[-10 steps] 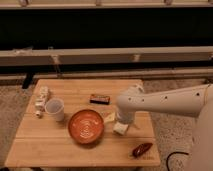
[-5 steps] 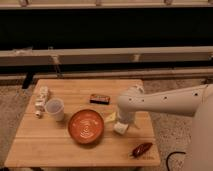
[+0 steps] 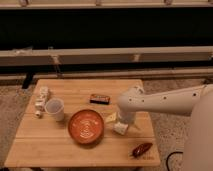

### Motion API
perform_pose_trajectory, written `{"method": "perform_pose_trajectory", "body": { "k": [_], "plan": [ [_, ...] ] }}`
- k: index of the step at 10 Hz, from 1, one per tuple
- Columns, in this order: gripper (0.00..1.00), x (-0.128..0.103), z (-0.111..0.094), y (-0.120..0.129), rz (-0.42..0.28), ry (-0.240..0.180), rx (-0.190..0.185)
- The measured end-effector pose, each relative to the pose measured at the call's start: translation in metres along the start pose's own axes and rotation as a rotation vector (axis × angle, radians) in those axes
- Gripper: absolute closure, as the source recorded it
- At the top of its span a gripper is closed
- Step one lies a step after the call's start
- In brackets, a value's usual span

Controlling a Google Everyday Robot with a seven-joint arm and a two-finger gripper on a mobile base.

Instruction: Place the white sponge in the ceramic bowl

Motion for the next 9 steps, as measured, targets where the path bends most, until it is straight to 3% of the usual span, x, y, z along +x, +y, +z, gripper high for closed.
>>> {"method": "perform_pose_trajectory", "body": {
  "k": [9],
  "plan": [
    [0.0, -0.011, 0.021, -0.007, 0.02, 0.001, 0.0]
  ]
}}
